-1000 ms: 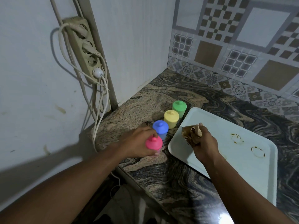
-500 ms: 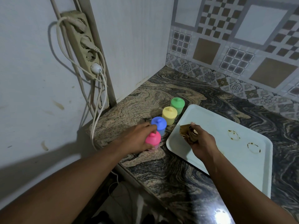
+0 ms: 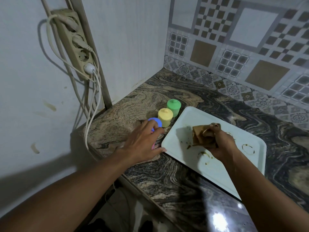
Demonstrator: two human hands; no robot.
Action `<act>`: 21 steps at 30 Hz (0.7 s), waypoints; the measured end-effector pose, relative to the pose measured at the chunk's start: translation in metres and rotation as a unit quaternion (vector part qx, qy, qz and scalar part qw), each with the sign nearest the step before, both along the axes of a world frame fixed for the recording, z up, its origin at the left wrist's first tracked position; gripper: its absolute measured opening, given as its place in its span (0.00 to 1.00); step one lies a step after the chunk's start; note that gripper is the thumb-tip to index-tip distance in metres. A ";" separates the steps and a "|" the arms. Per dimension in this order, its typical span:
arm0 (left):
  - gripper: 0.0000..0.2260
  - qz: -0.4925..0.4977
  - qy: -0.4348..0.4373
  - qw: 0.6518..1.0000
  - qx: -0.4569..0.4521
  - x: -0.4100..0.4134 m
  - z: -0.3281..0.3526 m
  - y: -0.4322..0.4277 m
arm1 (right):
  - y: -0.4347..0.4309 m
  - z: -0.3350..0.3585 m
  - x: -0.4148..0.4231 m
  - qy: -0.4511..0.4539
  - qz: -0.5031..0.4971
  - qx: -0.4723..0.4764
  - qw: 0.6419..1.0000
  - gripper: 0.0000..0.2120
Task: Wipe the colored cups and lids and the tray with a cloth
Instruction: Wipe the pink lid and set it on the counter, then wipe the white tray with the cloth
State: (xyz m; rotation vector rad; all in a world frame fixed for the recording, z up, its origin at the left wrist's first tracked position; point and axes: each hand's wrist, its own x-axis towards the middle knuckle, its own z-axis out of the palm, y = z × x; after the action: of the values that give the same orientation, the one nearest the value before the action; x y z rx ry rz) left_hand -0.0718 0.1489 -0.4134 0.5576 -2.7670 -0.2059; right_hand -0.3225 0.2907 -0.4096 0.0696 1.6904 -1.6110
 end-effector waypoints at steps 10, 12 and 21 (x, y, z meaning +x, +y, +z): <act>0.20 0.447 0.055 0.799 0.398 -0.088 -0.053 0.089 | 0.018 0.003 -0.061 0.079 0.035 0.061 0.994 0.21; 0.17 0.482 0.091 0.774 0.400 -0.090 -0.061 0.092 | 0.000 0.000 -0.069 0.183 0.052 0.083 0.978 0.15; 0.10 0.470 0.245 0.647 0.549 -0.078 -0.081 0.079 | -0.065 -0.063 -0.028 0.560 0.407 0.230 0.684 0.23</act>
State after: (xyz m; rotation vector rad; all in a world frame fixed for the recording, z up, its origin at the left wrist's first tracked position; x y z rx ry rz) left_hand -0.1501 0.2281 -0.4947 1.7499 -1.2321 -1.4914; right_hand -0.3509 0.2257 -0.4724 -1.4893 2.3944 -0.3937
